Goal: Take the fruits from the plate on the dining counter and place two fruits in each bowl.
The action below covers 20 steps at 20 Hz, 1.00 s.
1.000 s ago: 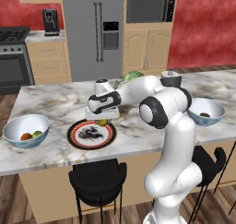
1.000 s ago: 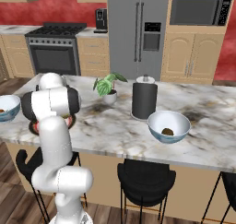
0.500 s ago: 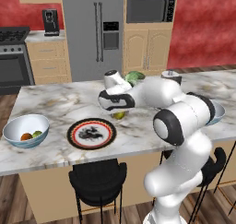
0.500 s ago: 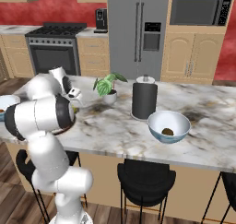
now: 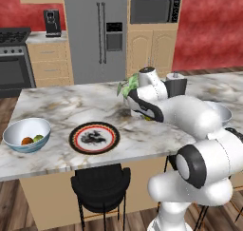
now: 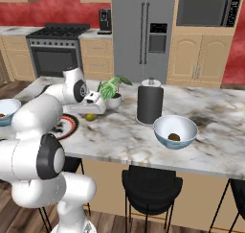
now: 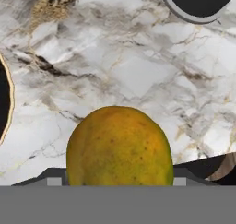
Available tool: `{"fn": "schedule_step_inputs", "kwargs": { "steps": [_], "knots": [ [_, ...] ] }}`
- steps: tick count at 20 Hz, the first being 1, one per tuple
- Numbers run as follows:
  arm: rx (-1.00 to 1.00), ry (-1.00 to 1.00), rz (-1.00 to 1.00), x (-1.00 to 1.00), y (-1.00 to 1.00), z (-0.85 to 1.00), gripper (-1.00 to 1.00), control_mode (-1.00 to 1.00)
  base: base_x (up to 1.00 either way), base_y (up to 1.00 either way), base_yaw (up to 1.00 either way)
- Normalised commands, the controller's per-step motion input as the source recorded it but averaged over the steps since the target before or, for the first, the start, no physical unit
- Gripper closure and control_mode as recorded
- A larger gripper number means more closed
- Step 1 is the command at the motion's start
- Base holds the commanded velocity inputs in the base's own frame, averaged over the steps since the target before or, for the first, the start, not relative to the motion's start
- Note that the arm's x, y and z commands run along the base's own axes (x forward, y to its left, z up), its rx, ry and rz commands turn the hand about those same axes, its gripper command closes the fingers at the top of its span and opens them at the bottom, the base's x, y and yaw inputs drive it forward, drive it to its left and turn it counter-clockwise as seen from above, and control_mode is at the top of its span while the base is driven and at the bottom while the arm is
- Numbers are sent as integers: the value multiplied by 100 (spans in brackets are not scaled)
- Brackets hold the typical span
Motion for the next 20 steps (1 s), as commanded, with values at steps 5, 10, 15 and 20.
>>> {"fn": "schedule_step_inputs", "kwargs": {
  "steps": [5, 10, 15, 20],
  "knots": [
    [0, 1, 0, -25, -100, 44, 100, -100, 0, 0, 0],
    [0, 9, 0, 0, -100, 22, 100, -100, 0, 0, 0],
    [6, 12, 0, 2, -100, 7, 100, -100, 0, 0, 0],
    [24, 3, 0, 0, -91, 8, 100, -100, 0, 0, 0]
  ]
}}
